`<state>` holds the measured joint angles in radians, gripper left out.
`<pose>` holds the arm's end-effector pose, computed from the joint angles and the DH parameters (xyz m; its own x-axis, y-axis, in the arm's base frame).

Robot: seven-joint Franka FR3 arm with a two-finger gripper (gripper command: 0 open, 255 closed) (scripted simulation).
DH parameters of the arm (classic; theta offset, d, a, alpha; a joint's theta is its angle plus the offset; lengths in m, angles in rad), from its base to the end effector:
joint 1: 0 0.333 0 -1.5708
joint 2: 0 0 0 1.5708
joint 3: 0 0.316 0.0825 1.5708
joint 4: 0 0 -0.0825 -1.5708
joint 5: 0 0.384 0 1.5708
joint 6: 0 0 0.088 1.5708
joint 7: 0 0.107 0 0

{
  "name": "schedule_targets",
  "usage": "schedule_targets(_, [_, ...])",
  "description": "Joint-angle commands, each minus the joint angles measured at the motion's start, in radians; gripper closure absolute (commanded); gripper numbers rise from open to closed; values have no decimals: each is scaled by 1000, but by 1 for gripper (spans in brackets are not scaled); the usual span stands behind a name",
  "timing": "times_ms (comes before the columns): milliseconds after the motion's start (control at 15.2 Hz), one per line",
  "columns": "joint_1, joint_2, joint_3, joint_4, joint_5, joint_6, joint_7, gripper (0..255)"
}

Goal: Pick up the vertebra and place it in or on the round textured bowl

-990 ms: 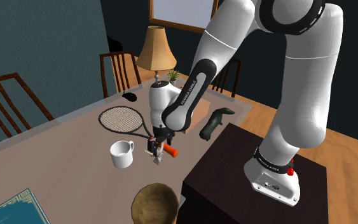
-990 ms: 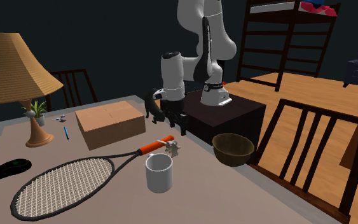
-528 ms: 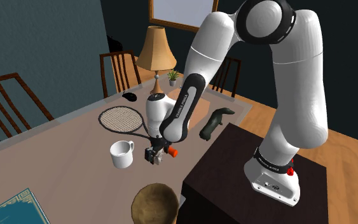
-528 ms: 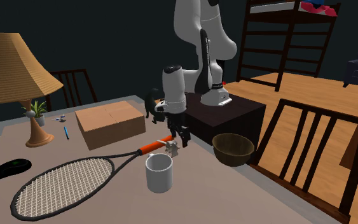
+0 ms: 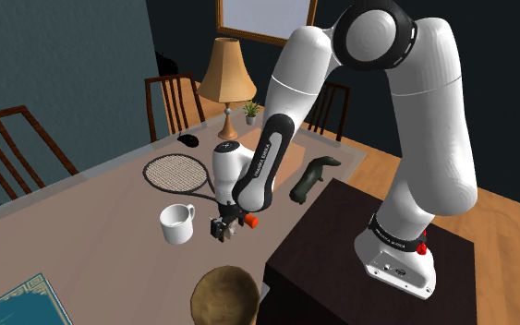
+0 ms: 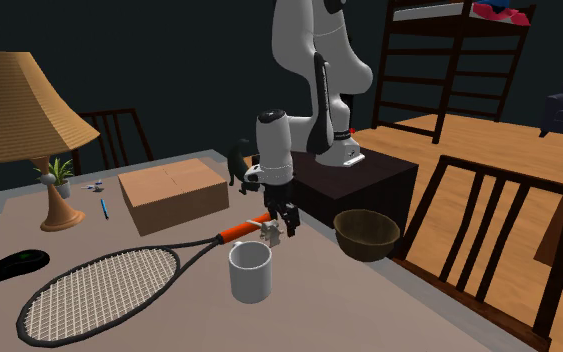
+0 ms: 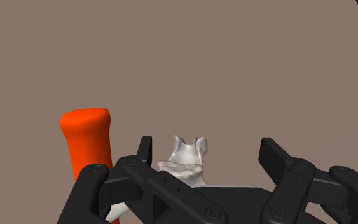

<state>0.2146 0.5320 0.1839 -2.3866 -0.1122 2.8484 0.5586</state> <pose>0.4353 0.2005 0.0994 0.9941 -0.0723 -0.0811 -0.0748 -0.9968 -0.0280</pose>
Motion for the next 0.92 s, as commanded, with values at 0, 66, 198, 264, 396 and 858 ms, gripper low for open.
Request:
schedule_targets(0, [0,0,0,0,0,0,0,0])
schedule_targets(66, [0,0,0,0,0,0,0,0])
schedule_targets(198, [0,0,0,0,0,0,0,255])
schedule_targets(264, [0,0,0,0,0,0,0,255])
schedule_targets(396, [0,0,0,0,0,0,0,255])
schedule_targets(858, [-9,-30,11,-10,7,-20,-4,255])
